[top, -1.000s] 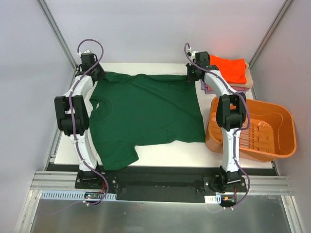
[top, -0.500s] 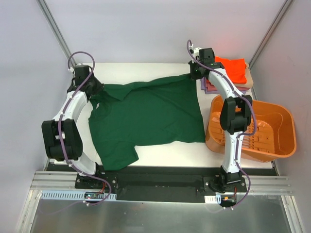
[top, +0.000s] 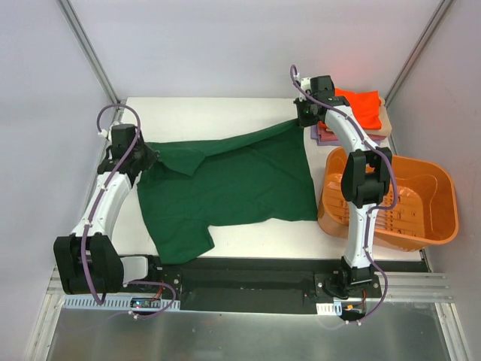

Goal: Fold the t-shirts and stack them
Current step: Fold the flattened tshirt in 1/3 of the way

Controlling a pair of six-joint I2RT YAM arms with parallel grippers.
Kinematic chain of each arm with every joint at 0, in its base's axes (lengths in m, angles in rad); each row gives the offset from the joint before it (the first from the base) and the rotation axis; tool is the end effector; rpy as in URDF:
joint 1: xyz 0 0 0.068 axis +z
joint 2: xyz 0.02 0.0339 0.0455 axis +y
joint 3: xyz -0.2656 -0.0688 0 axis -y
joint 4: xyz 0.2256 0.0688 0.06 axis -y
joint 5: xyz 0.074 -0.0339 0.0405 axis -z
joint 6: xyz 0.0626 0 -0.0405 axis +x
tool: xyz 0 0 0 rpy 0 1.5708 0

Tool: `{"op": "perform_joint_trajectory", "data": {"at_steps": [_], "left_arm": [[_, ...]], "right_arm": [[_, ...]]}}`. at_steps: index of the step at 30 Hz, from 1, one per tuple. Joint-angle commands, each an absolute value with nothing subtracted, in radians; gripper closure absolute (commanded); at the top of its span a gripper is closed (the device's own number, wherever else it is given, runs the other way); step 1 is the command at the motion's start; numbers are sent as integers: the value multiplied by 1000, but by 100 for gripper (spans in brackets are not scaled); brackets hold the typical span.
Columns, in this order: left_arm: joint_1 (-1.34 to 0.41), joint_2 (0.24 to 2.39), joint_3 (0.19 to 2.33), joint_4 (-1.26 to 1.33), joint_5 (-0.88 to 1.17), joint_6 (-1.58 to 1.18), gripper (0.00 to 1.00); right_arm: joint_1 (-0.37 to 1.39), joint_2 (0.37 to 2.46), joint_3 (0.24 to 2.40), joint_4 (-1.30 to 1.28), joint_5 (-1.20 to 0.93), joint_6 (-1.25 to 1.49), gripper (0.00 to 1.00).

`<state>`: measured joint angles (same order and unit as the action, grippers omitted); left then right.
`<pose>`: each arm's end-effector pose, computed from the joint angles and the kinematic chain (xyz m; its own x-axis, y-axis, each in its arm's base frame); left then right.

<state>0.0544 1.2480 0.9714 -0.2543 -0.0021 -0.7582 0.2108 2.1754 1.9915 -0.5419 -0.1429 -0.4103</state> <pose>0.2865 0.0157 0.2923 -0.3284 -0.7065 -0.6269 -0.3884 0.7060 -0.5922 0.4924 0.1145 0.2595 -0.4710 -0.5045 -0.7236 -0.5443 0.8117 -0.2117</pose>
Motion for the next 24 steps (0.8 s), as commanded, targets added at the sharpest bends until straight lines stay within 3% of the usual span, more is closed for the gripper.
{"op": "perform_joint_trajectory", "data": {"at_steps": [1, 8, 10, 12, 13, 14, 16, 17, 22, 24], "left_arm": [[20, 1212, 928, -288, -14, -781, 100], [9, 1189, 850, -327, -35, -782, 100], [9, 1189, 848, -357, -60, -776, 95], [9, 1184, 859, -388, -78, -766, 79], [11, 1178, 867, -405, -81, -762, 67], [11, 1169, 867, -422, -84, -759, 48], [9, 1135, 861, -433, -86, -767, 8], [9, 1105, 858, -431, -87, -769, 1], [11, 1046, 891, -425, -120, -766, 1], [9, 1086, 934, -419, -118, -749, 1]], "right_arm": [[204, 2125, 2033, -571, -140, -452, 97], [206, 2112, 2003, -615, -100, -477, 90], [204, 2105, 1997, -629, -83, -474, 85], [204, 2095, 2000, -647, -51, -476, 77], [204, 2089, 1997, -655, -35, -479, 68], [204, 2080, 1993, -658, -23, -485, 49], [206, 2054, 1982, -660, -17, -489, 36], [207, 2040, 1977, -658, -28, -486, 31], [216, 1991, 1980, -649, -153, -436, 1], [233, 1976, 1983, -641, -193, -414, 4]]}}
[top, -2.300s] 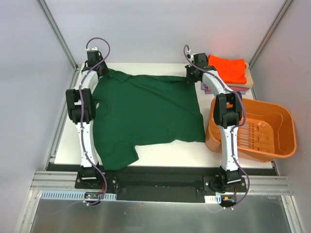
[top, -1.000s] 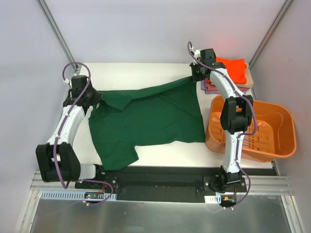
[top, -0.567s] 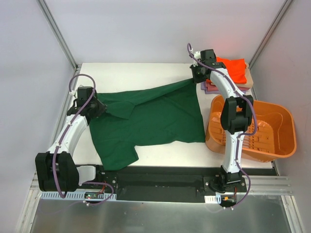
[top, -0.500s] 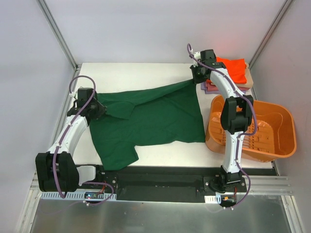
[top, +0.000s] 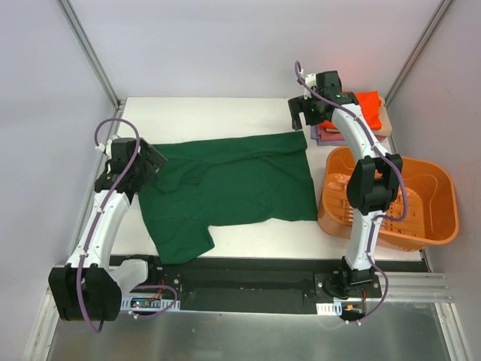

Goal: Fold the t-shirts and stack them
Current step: Fold the flattened tshirt in 1/3 of the way

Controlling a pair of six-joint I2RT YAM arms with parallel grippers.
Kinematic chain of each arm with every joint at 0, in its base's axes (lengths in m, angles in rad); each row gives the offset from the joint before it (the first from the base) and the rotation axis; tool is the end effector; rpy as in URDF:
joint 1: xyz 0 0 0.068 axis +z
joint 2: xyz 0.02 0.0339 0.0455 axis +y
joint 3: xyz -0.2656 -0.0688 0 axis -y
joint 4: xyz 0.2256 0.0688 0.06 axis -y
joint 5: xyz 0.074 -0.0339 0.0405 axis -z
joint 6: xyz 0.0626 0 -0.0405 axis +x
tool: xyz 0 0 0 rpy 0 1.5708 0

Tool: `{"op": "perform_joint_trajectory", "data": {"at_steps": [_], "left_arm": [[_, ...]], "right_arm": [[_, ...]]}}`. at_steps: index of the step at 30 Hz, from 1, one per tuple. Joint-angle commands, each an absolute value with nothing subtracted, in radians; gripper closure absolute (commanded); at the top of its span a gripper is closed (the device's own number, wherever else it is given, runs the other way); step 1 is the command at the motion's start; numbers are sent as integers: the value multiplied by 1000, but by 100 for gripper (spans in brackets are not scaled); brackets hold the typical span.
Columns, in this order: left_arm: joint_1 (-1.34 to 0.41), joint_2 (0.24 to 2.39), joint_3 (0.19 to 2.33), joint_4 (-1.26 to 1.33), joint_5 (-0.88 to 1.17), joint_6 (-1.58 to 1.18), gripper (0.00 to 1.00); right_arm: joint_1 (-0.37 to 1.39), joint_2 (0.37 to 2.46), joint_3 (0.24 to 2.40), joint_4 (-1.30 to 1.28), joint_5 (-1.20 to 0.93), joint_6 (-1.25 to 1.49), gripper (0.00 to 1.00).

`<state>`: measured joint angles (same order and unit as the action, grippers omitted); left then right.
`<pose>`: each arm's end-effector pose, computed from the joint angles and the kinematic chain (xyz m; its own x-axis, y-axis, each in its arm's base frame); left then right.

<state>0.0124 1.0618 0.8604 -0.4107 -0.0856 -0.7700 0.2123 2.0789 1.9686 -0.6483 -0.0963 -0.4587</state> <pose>0.2351 0.0083 0.2807 -0.3552 -0.6980 -0.6218 -0.4591 0.7096 -0.5345 0.4670 0.1068 0.2866 -0.4799 -0.5543 -0.6801 -0.5470 0.7951 -0.2621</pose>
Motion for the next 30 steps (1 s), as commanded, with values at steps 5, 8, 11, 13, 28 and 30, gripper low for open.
{"op": "perform_joint_trajectory", "data": {"at_steps": [5, 8, 11, 13, 28, 30], "left_arm": [[11, 1255, 1051, -397, -26, -680, 1], [12, 1322, 1055, -332, -25, -654, 1], [28, 1408, 1074, -275, -2, -627, 1], [50, 1465, 1072, -224, 64, -621, 1], [199, 1715, 1012, -80, 273, -712, 1], [206, 1712, 1006, -81, 270, -718, 1]], "right_arm": [[297, 1960, 1980, -640, -219, -356, 4], [362, 1950, 1922, -617, -280, -272, 4], [458, 1922, 1771, -496, -345, -111, 4], [530, 1905, 1657, -335, -421, -11, 3], [824, 2250, 1819, -106, -308, 223, 31], [839, 2288, 1862, -106, -276, 180, 35]]}}
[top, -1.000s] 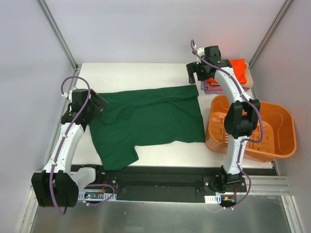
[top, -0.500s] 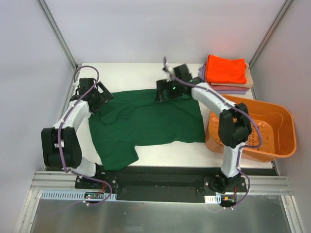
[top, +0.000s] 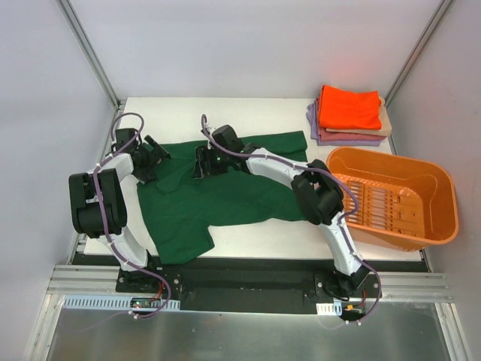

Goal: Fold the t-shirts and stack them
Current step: Fold the flattened tshirt in 1/3 of the way

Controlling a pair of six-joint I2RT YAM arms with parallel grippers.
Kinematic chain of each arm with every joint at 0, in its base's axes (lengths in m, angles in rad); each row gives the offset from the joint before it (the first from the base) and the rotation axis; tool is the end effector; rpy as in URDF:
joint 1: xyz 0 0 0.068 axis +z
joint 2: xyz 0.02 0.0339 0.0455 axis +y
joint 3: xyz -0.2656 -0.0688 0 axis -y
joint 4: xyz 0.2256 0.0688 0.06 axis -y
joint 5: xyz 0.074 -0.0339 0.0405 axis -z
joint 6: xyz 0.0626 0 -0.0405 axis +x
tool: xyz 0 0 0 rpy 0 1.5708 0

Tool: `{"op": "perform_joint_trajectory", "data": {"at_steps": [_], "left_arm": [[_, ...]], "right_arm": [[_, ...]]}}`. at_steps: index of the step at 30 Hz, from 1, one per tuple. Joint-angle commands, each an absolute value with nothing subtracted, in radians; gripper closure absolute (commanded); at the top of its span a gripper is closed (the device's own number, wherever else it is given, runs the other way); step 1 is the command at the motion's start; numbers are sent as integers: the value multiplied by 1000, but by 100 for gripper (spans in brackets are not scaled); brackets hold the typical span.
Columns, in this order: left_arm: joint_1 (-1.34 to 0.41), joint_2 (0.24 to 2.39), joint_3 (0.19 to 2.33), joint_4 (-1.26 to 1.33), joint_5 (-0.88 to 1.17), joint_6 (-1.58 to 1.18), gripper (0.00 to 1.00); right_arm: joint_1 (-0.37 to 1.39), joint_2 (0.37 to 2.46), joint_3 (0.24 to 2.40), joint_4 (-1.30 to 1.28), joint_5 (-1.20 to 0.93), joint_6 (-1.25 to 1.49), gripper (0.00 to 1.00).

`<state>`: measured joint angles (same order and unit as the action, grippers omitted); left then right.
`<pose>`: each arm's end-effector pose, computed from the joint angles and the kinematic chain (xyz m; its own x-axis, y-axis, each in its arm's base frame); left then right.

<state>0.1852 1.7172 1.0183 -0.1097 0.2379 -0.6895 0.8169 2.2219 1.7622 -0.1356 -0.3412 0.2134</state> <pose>0.3597 0.0524 0.1795 -0.5365 -0.7295 -0.4243 -0.4669 0.6754 -0.5708 0.3406 0.3933 0.2039 -0.5608 -0.3057 -0.7695 -0.7755 0.5196 0.3587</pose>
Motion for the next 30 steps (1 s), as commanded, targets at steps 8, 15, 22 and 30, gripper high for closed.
{"op": "perform_joint_trajectory", "data": {"at_steps": [8, 15, 22, 30], "left_arm": [[212, 1709, 1003, -97, 261, -718, 1], [215, 1712, 1008, -107, 255, -715, 1], [219, 1727, 1017, -123, 253, -715, 1], [222, 1746, 1028, -133, 249, -718, 1]], "right_arm": [[877, 2454, 2052, -224, -193, 91, 47], [910, 2468, 2054, -278, -78, 38, 60], [951, 2467, 2065, -314, -14, -46, 69], [966, 2425, 2033, -256, -60, -75, 87]]}}
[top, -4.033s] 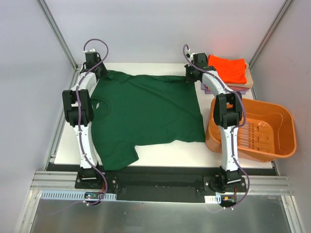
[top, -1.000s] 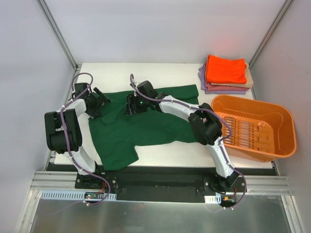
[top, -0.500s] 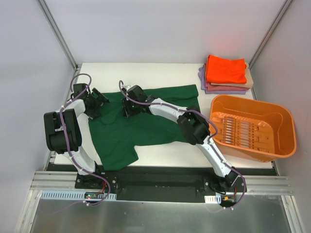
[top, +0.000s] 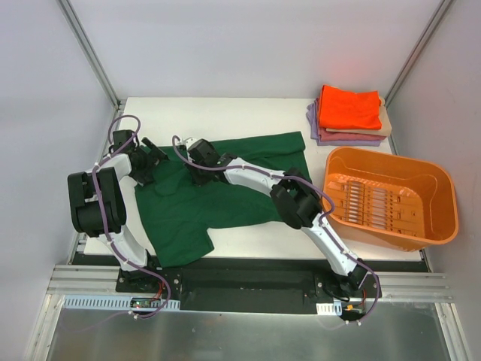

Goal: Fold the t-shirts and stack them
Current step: Fold the flattened tshirt in 1/3 of the way

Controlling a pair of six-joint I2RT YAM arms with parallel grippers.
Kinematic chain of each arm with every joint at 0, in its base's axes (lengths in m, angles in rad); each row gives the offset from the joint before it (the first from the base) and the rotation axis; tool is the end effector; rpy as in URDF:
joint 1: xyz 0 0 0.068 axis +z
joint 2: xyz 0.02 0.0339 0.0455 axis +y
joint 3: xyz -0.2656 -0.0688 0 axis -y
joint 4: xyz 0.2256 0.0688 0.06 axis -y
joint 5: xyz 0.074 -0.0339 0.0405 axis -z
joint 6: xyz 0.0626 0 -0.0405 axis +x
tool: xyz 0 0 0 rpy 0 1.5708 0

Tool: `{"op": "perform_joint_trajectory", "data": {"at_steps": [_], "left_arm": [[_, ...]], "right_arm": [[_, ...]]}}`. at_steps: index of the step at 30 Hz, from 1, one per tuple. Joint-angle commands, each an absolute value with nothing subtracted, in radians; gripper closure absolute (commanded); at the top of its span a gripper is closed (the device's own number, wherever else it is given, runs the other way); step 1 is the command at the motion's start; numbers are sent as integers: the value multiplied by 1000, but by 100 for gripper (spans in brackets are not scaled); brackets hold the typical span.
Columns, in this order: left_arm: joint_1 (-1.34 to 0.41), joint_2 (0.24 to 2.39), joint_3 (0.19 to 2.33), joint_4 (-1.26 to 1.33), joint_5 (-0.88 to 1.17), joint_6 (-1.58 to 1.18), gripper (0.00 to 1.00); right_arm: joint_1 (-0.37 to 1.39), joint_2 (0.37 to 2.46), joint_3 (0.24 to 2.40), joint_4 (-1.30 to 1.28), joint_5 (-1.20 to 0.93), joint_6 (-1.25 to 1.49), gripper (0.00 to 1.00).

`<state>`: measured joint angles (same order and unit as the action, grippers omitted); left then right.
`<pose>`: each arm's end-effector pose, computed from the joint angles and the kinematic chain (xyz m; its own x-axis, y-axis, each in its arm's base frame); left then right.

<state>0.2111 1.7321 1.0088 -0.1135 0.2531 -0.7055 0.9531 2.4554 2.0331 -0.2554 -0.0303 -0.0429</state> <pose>0.3569 0.0605 0.1714 -0.5275 -0.7551 -0.3894 -0.5003 0.6465 -0.5759 0.3241 0.4595 0.1584 -0.3273 -0.5347 -0.7791 -0.8433 0.5372 -0.0144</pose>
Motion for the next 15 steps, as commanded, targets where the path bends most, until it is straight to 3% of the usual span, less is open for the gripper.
{"op": "perform_joint_trajectory", "data": {"at_steps": [1, 3, 15], "left_arm": [[222, 1747, 1029, -135, 244, -716, 1], [225, 1747, 1031, -144, 230, -718, 1], [233, 1747, 1032, -166, 195, -719, 1]], "right_arm": [[966, 2418, 2029, -252, -57, -75, 91], [968, 2398, 2031, -253, -29, -78, 99], [966, 2226, 1830, -184, 20, -77, 100]]}}
